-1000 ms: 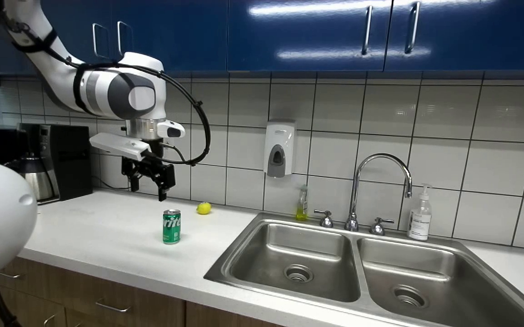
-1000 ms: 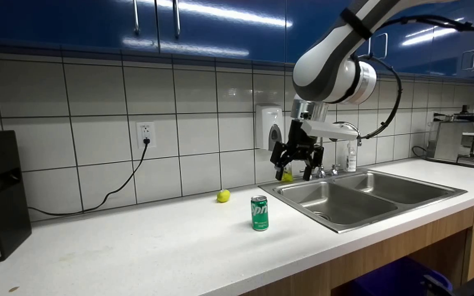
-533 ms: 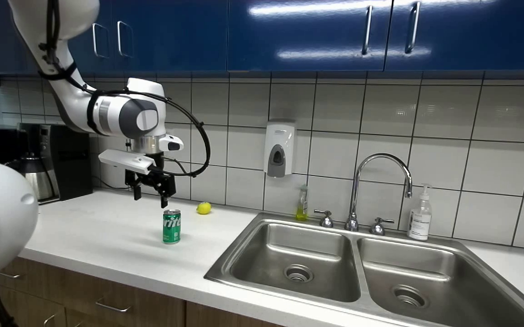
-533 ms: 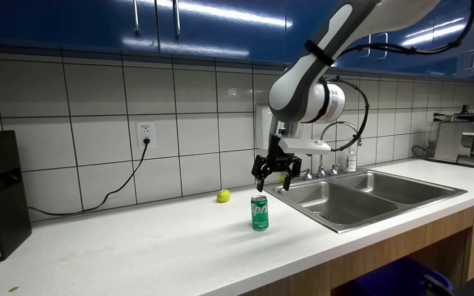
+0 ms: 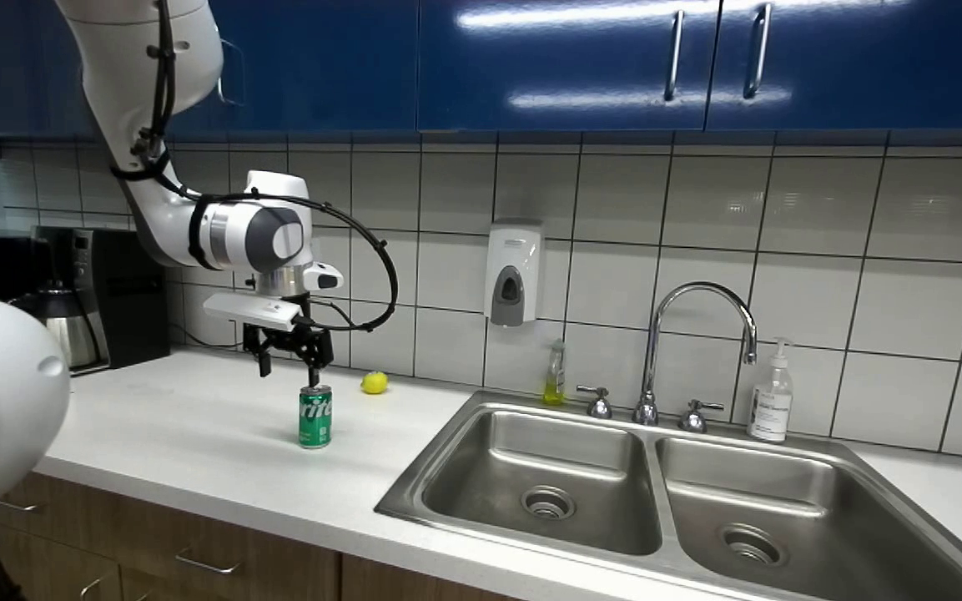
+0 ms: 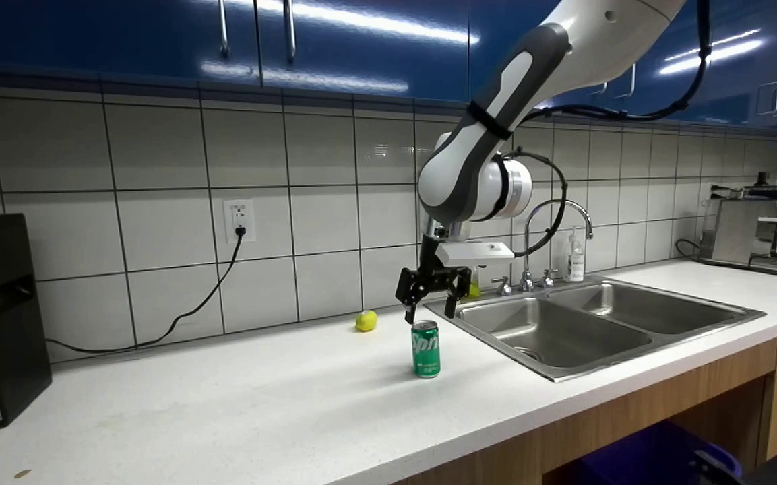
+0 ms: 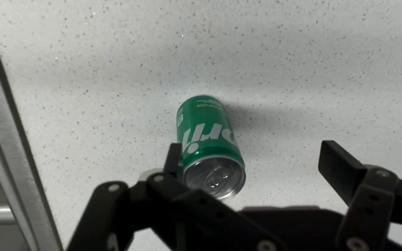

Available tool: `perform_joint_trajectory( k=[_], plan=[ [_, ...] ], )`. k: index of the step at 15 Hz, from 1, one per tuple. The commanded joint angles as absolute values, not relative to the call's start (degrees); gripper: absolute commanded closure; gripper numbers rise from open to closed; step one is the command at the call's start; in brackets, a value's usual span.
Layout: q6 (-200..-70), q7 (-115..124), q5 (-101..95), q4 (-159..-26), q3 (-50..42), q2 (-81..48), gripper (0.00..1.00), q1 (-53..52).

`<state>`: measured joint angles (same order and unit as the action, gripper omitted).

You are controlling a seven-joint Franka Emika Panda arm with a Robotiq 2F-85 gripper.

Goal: Put the sprite can into the kitchen sink

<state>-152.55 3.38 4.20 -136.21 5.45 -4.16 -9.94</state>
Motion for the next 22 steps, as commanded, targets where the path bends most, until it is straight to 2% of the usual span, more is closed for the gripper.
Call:
perform_joint_trajectory(
  k=[1, 10, 14, 22],
  plan=[
    [-152.0, 6.3, -0.7, -132.1, 5.3, -7.7, 0.00, -9.2],
    [-145.7, 13.6, -9.4, -126.9, 3.1, -11.2, 0.00, -10.5],
    [-141.7, 15.0, -9.4, -125.5, 3.5, -11.9, 0.00, -10.5],
    [-142.0, 13.6, -5.5, -124.5, 5.1, -13.8, 0.00, -10.7]
  ],
)
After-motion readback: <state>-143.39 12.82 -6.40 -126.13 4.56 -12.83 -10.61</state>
